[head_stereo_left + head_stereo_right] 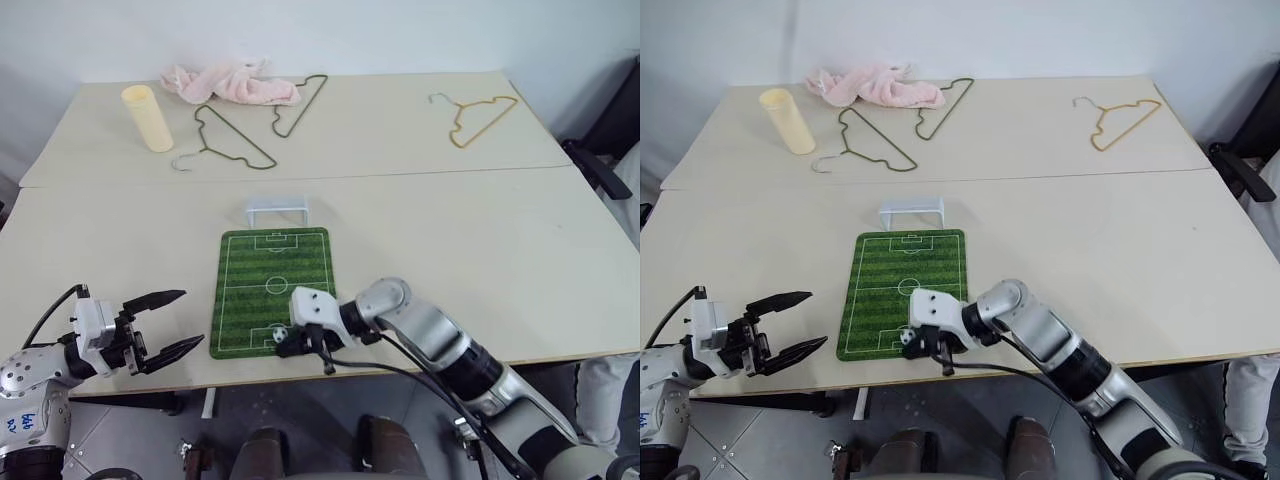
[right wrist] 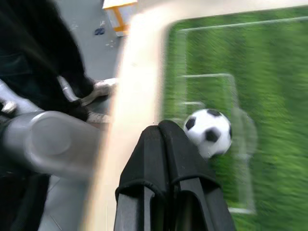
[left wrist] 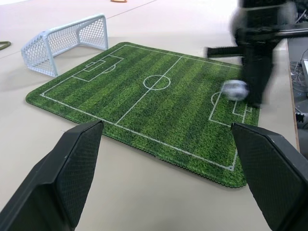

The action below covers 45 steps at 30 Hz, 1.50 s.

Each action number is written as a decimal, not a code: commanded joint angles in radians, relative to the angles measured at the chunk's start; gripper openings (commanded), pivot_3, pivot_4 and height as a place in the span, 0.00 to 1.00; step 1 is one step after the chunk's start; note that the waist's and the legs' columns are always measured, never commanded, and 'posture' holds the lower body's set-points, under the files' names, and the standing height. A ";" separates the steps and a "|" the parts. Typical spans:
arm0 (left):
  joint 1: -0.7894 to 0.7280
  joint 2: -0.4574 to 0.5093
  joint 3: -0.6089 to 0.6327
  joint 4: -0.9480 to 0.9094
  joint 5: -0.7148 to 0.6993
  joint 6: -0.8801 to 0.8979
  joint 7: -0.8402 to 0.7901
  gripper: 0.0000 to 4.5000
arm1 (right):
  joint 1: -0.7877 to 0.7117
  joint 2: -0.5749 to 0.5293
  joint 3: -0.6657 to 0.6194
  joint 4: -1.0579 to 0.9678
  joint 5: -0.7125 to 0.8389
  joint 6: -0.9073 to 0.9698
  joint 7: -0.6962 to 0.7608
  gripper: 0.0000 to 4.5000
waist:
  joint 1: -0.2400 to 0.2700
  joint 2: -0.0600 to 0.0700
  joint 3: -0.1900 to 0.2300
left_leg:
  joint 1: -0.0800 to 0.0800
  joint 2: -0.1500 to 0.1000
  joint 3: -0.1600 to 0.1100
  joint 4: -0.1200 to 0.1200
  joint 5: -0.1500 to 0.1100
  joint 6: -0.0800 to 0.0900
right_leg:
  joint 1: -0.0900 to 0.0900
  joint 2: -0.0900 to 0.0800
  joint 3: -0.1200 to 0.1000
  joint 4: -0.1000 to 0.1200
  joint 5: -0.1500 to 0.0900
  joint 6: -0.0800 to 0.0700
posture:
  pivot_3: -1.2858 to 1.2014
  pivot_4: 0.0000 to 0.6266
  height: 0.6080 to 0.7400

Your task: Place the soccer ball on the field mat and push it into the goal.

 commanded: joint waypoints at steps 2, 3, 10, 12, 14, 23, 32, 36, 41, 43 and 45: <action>-0.037 0.013 0.017 0.021 -0.003 -0.022 0.004 1.00 | -0.176 0.081 -0.237 0.178 0.037 -0.039 -0.171 0.01 | 0.000 0.000 0.000 | 0.000 0.000 0.001 0.001 0.000 0.000 | -0.001 0.000 0.001 0.002 0.000 0.000 | 0.52 0.24 1.00; -0.047 0.014 0.018 0.025 -0.002 -0.023 0.008 1.00 | -0.204 0.089 -0.283 0.201 0.049 -0.033 -0.197 0.01 | 0.000 0.000 0.000 | -0.001 0.000 0.001 0.001 0.000 0.000 | -0.003 0.000 0.002 0.003 0.000 0.000 | 0.52 0.24 1.00; -0.091 0.016 0.016 0.068 0.007 -0.042 0.011 1.00 | -0.241 0.077 -0.432 0.156 0.131 0.043 -0.234 0.01 | -0.001 0.000 0.000 | -0.003 0.000 0.006 -0.001 -0.001 0.000 | -0.008 0.000 0.002 0.004 0.000 0.000 | 0.52 0.24 1.00; -0.101 0.016 0.015 0.076 0.008 -0.044 0.013 1.00 | -0.236 0.066 -0.442 0.127 0.145 0.061 -0.230 0.01 | -0.004 0.000 0.000 | -0.003 0.000 0.007 -0.002 -0.001 0.000 | -0.009 0.000 0.002 0.004 0.000 0.000 | 0.52 0.24 1.00; -0.112 0.017 0.013 0.087 0.010 -0.046 0.015 1.00 | -0.215 0.048 -0.445 0.082 0.159 0.071 -0.217 0.01 | -0.008 0.000 0.000 | -0.003 0.000 0.008 -0.002 -0.001 0.000 | -0.009 0.000 0.002 0.004 0.000 0.000 | 0.52 0.24 1.00; -0.153 0.029 0.076 0.128 -0.008 0.025 0.139 1.00 | 0.001 -0.225 -0.400 -0.031 0.171 -0.013 0.022 0.14 | 0.005 -0.001 0.000 | -0.003 0.000 0.009 0.000 -0.002 0.001 | -0.009 -0.001 0.003 0.004 0.000 0.000 | 0.52 0.24 1.00; -0.081 0.034 0.155 0.116 -0.016 0.067 0.207 1.00 | 0.139 -0.335 -0.535 0.204 0.205 -0.402 0.232 0.82 | -0.002 -0.002 0.000 | -0.001 0.001 0.013 0.000 -0.003 0.002 | -0.009 -0.001 0.005 0.004 0.000 0.000 | 0.52 0.24 1.00; -0.039 0.037 0.203 0.104 -0.032 0.089 0.226 1.00 | 0.139 -0.363 -0.573 0.311 0.208 -0.488 0.285 0.99 | 0.001 -0.002 0.000 | -0.001 0.001 0.013 0.001 -0.002 0.002 | -0.009 -0.001 0.006 0.004 0.000 0.000 | 0.52 0.24 1.00; -0.006 0.041 0.239 0.103 -0.034 0.103 0.233 1.00 | 0.116 -0.377 -0.605 0.417 0.199 -0.540 0.291 0.99 | 0.001 -0.002 0.000 | 0.000 0.001 0.014 0.001 -0.002 0.002 | -0.009 -0.001 0.006 0.004 0.000 0.000 | 0.52 0.24 1.00; -0.002 0.042 0.248 0.104 -0.036 0.104 0.235 1.00 | 0.119 -0.385 -0.611 0.433 0.195 -0.554 0.296 0.99 | 0.002 -0.002 0.000 | 0.000 0.001 0.014 0.001 -0.002 0.002 | -0.009 -0.001 0.006 0.004 0.000 0.000 | 0.52 0.24 1.00; 0.000 0.039 0.259 0.098 -0.045 0.114 0.242 1.00 | 0.129 -0.389 -0.622 0.444 0.198 -0.575 0.294 0.99 | 0.002 -0.002 0.000 | 0.000 0.001 0.014 0.001 -0.002 0.002 | -0.009 -0.001 0.006 0.004 0.000 0.000 | 0.52 0.24 1.00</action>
